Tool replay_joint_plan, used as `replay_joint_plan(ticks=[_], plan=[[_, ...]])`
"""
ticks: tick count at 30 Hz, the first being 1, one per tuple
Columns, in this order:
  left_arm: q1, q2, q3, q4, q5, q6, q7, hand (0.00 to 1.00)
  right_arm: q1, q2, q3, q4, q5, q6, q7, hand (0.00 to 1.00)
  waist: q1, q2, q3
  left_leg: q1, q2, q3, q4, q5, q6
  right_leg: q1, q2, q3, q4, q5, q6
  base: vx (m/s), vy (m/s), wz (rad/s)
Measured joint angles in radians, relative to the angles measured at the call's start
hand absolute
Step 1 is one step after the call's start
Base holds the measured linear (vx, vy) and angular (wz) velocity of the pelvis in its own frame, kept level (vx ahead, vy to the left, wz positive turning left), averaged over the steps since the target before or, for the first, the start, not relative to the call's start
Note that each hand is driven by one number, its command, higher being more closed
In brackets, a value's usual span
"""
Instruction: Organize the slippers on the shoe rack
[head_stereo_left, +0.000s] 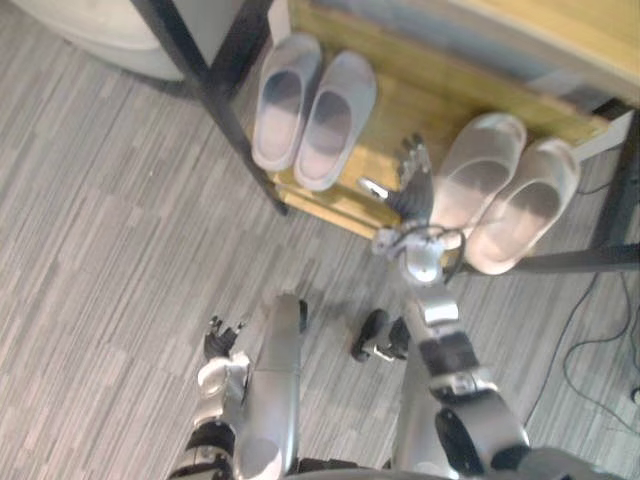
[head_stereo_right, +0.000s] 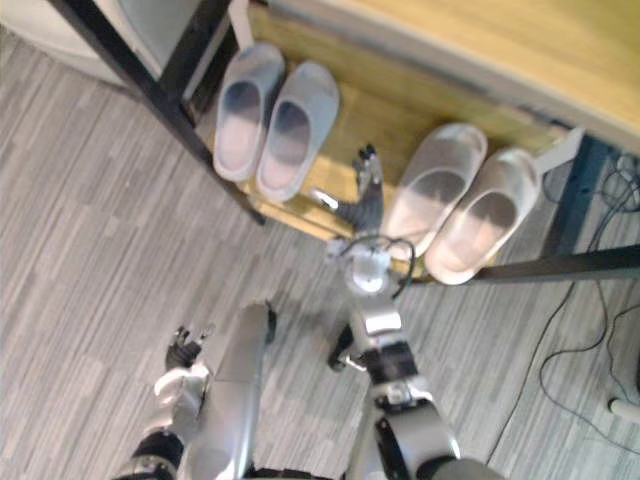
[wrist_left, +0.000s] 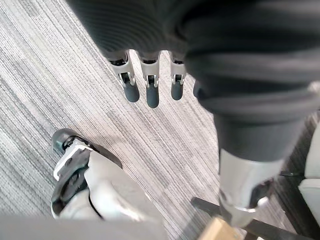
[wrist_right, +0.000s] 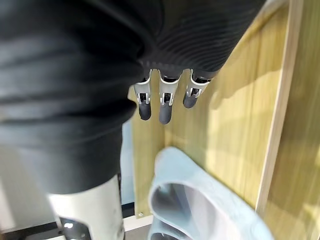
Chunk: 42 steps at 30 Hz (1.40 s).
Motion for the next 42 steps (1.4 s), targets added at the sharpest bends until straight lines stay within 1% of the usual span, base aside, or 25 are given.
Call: replay_joint_plan(ticks=[1, 2, 3, 5, 6, 9, 10, 12, 14, 15, 17, 18, 20, 21, 23, 25, 27, 29, 32, 35, 37, 38, 40, 41, 42], plan=[[0.018, -0.002, -0.004, 0.0, 0.003, 0.0, -0.009, 0.0, 0.05, 0.001, 0.023, -0.036, -0.022, 0.0, 0.02, 0.0, -0.007, -0.001, -0.003, 0.061, 0.014, 0.02, -0.051, 0.006, 0.008, 0.054, 0.011, -0.001, -0.054, 0.016, 0.006, 0.11, 0.027, -0.24], [0.035, -0.001, -0.018, 0.002, 0.011, 0.001, -0.013, 0.0, 0.105, 0.0, 0.041, -0.072, -0.037, -0.001, 0.041, 0.0, -0.021, -0.003, -0.006, 0.122, 0.019, 0.034, -0.108, 0.02, 0.012, 0.112, 0.016, -0.008, -0.111, 0.037, 0.005, 0.14, 0.033, -0.17], [0.044, 0.0, -0.027, 0.003, 0.015, 0.002, -0.019, 0.0, 0.129, 0.001, 0.049, -0.082, -0.049, -0.003, 0.049, 0.0, -0.027, -0.005, -0.009, 0.15, 0.02, 0.039, -0.137, 0.028, 0.012, 0.139, 0.019, -0.01, -0.137, 0.045, 0.007, 0.14, 0.037, -0.09], [0.081, 0.01, -0.061, 0.014, 0.051, 0.003, -0.035, 0.0, 0.246, 0.0, 0.066, -0.111, -0.083, -0.007, 0.093, 0.0, -0.038, -0.017, -0.063, 0.244, 0.023, 0.065, -0.262, 0.07, 0.01, 0.22, 0.036, -0.013, -0.257, 0.093, 0.006, 0.16, 0.037, -0.07], [0.095, 0.01, -0.073, 0.018, 0.063, 0.003, -0.044, 0.0, 0.289, -0.001, 0.066, -0.112, -0.1, -0.01, 0.109, 0.0, -0.042, -0.021, -0.087, 0.277, 0.021, 0.071, -0.312, 0.086, 0.011, 0.251, 0.041, -0.015, -0.303, 0.109, 0.011, 0.2, 0.044, -0.04], [0.114, 0.033, -0.154, 0.07, 0.091, 0.003, -0.058, 0.0, 0.424, -0.02, 0.054, -0.093, -0.155, -0.011, 0.155, 0.0, -0.059, -0.034, -0.154, 0.407, 0.008, 0.096, -0.492, 0.148, 0.018, 0.362, 0.053, -0.023, -0.461, 0.164, 0.027, 0.2, 0.042, 0.02], [0.116, 0.04, -0.177, 0.088, 0.096, 0.004, -0.067, 0.0, 0.449, -0.028, 0.051, -0.068, -0.175, -0.011, 0.164, 0.0, -0.07, -0.037, -0.17, 0.442, 0.002, 0.101, -0.545, 0.168, 0.02, 0.39, 0.055, -0.024, -0.504, 0.181, 0.029, 0.18, 0.044, 0.01], [0.126, 0.047, -0.213, 0.12, 0.12, 0.005, -0.077, 0.0, 0.479, -0.031, 0.005, 0.031, -0.189, -0.01, 0.183, 0.0, -0.091, -0.032, -0.198, 0.523, -0.001, 0.116, -0.654, 0.208, 0.024, 0.465, 0.073, -0.025, -0.618, 0.229, 0.042, 0.18, 0.067, -0.09], [0.134, 0.044, -0.24, 0.143, 0.139, 0.006, -0.092, 0.0, 0.501, -0.031, -0.066, 0.115, -0.214, -0.006, 0.189, 0.0, -0.102, -0.025, -0.22, 0.588, -0.003, 0.135, -0.748, 0.243, 0.027, 0.526, 0.091, -0.021, -0.72, 0.277, 0.05, 0.12, 0.077, -0.17], [0.134, 0.044, -0.245, 0.148, 0.146, 0.006, -0.093, 0.0, 0.507, -0.032, -0.083, 0.134, -0.215, -0.006, 0.189, 0.0, -0.106, -0.023, -0.222, 0.605, -0.003, 0.138, -0.769, 0.251, 0.028, 0.544, 0.095, -0.021, -0.743, 0.288, 0.054, 0.12, 0.077, -0.16], [0.15, 0.045, -0.249, 0.163, 0.162, 0.014, -0.104, 0.0, 0.527, -0.033, -0.157, 0.231, -0.216, -0.004, 0.184, 0.0, -0.113, -0.014, -0.244, 0.675, -0.005, 0.16, -0.851, 0.279, 0.032, 0.61, 0.113, -0.013, -0.844, 0.334, 0.064, 0.12, 0.062, -0.16], [0.153, 0.045, -0.249, 0.164, 0.167, 0.017, -0.105, 0.0, 0.528, -0.033, -0.171, 0.249, -0.215, -0.004, 0.184, 0.0, -0.114, -0.01, -0.249, 0.687, -0.006, 0.161, -0.863, 0.282, 0.033, 0.624, 0.115, -0.013, -0.862, 0.342, 0.064, 0.09, 0.051, -0.13], [0.167, 0.047, -0.249, 0.191, 0.197, 0.024, -0.114, 0.0, 0.542, -0.039, -0.225, 0.349, -0.215, 0.0, 0.178, 0.0, -0.127, 0.01, -0.272, 0.735, -0.01, 0.164, -0.9, 0.29, 0.034, 0.69, 0.127, -0.012, -0.943, 0.376, 0.073, 0.07, 0.053, -0.03], [0.172, 0.047, -0.249, 0.193, 0.199, 0.025, -0.114, 0.0, 0.542, -0.04, -0.235, 0.371, -0.215, 0.0, 0.176, 0.0, -0.129, 0.014, -0.278, 0.74, -0.011, 0.164, -0.901, 0.29, 0.034, 0.702, 0.129, -0.012, -0.959, 0.384, 0.074, 0.05, 0.047, -0.03], [0.188, 0.049, -0.249, 0.205, 0.23, 0.025, -0.116, 0.0, 0.543, -0.044, -0.264, 0.465, -0.214, 0.008, 0.169, 0.0, -0.13, 0.029, -0.304, 0.766, -0.012, 0.176, -0.921, 0.294, 0.036, 0.738, 0.139, -0.003, -1.018, 0.413, 0.076, 0.02, 0.027, -0.1], [0.193, 0.05, -0.249, 0.213, 0.247, 0.027, -0.118, 0.0, 0.541, -0.048, -0.27, 0.531, -0.214, 0.011, 0.169, 0.0, -0.13, 0.036, -0.311, 0.78, -0.014, 0.181, -0.935, 0.301, 0.038, 0.756, 0.146, 0.001, -1.047, 0.43, 0.076, -0.02, 0.007, -0.07], [0.194, 0.052, -0.25, 0.226, 0.249, 0.027, -0.119, 0.0, 0.534, -0.047, -0.291, 0.611, -0.211, 0.012, 0.17, 0.0, -0.129, 0.038, -0.314, 0.794, -0.016, 0.182, -0.95, 0.309, 0.039, 0.773, 0.151, 0.004, -1.072, 0.445, 0.074, -0.04, 0.003, -0.05], [0.197, 0.056, -0.258, 0.23, 0.276, 0.03, -0.119, 0.0, 0.531, -0.05, -0.31, 0.719, -0.204, 0.018, 0.171, 0.0, -0.129, 0.033, -0.322, 0.813, -0.017, 0.182, -0.969, 0.319, 0.04, 0.794, 0.159, 0.008, -1.098, 0.457, 0.073, -0.04, -0.006, -0.01], [0.198, 0.062, -0.268, 0.232, 0.289, 0.032, -0.119, 0.0, 0.523, -0.049, -0.328, 0.772, -0.177, 0.025, 0.177, 0.0, -0.129, 0.029, -0.327, 0.829, -0.017, 0.183, -0.977, 0.322, 0.039, 0.81, 0.162, 0.01, -1.118, 0.469, 0.071, -0.03, -0.008, -0.11], [0.184, 0.071, -0.328, 0.243, 0.325, 0.034, -0.119, 0.0, 0.515, -0.06, -0.334, 0.81, -0.164, 0.027, 0.187, 0.0, -0.131, 0.025, -0.333, 0.854, -0.021, 0.177, -0.997, 0.333, 0.042, 0.835, 0.162, 0.006, -1.135, 0.474, 0.079, -0.05, -0.004, 0.04], [0.173, 0.072, -0.401, 0.238, 0.345, 0.033, -0.119, 0.0, 0.516, -0.069, -0.334, 0.836, -0.162, 0.029, 0.193, 0.0, -0.134, 0.02, -0.344, 0.865, -0.027, 0.157, -1.004, 0.338, 0.045, 0.85, 0.159, -0.005, -1.147, 0.475, 0.083, -0.06, 0.008, 0.22], [0.173, 0.072, -0.417, 0.233, 0.345, 0.034, -0.119, 0.0, 0.517, -0.07, -0.334, 0.838, -0.162, 0.029, 0.193, 0.0, -0.134, 0.02, -0.346, 0.865, -0.028, 0.155, -1.004, 0.338, 0.045, 0.852, 0.158, -0.007, -1.148, 0.474, 0.083, -0.05, 0.017, 0.2], [0.174, 0.075, -0.541, 0.161, 0.345, 0.034, -0.121, 0.0, 0.515, -0.072, -0.332, 0.848, -0.162, 0.029, 0.194, 0.0, -0.133, 0.019, -0.351, 0.866, -0.034, 0.146, -1.007, 0.337, 0.045, 0.857, 0.151, -0.014, -1.148, 0.475, 0.085, -0.02, 0.027, 0.13], [0.175, 0.076, -0.571, 0.134, 0.345, 0.034, -0.122, 0.0, 0.515, -0.072, -0.332, 0.848, -0.162, 0.029, 0.194, 0.0, -0.134, 0.019, -0.351, 0.865, -0.036, 0.143, -1.01, 0.338, 0.046, 0.857, 0.15, -0.015, -1.148, 0.476, 0.086, -0.03, 0.03, 0.11], [0.178, 0.08, -0.637, 0.051, 0.343, 0.033, -0.13, 0.0, 0.515, -0.072, -0.33, 0.849, -0.162, 0.029, 0.194, 0.0, -0.134, 0.018, -0.352, 0.865, -0.037, 0.137, -1.022, 0.342, 0.05, 0.858, 0.148, -0.018, -1.148, 0.476, 0.086, 0.0, 0.017, 0.13]])
